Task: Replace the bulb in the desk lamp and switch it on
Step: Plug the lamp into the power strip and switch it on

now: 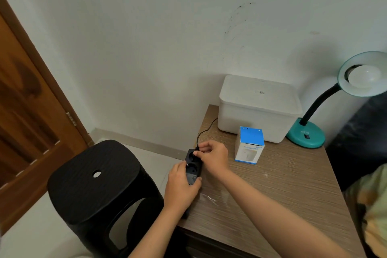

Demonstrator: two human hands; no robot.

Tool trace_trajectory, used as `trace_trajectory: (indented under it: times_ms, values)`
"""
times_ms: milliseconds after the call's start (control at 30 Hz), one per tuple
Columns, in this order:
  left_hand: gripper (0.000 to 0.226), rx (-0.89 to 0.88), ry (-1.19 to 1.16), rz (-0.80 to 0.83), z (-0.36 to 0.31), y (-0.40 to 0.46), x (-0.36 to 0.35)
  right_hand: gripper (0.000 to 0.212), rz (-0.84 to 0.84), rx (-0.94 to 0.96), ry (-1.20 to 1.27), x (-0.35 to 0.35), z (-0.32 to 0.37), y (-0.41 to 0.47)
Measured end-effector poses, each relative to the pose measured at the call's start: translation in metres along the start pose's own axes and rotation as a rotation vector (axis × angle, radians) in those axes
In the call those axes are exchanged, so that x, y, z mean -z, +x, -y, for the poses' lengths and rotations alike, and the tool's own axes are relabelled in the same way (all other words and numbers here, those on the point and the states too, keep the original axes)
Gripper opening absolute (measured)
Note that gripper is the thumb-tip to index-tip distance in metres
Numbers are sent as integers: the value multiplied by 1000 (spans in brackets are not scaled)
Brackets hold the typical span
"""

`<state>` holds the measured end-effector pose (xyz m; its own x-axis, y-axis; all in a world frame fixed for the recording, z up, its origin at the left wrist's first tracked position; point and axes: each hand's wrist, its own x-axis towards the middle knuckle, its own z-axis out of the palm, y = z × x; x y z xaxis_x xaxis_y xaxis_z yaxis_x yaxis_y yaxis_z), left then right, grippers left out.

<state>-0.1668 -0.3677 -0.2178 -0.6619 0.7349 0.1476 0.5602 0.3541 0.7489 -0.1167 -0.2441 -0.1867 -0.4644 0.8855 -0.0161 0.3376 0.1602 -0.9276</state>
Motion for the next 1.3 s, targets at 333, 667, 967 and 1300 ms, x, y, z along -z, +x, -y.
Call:
trace_trajectory:
  times_ms: [333,667,967,1300]
  values:
    - [45,-8,4,-10,-3,-2,2,23,8,1,-6,-7,-11,-4]
    - [46,4,34,-1,-3,0,2,18,70,45,-79,-5,-16,3]
    - [58,84,304,123,-15,8,8,18,118,101,-23,29,-23,-28]
    - [45,-229,107,116,-80,-55,-76,5,-258,3,-128,158,-98,-82]
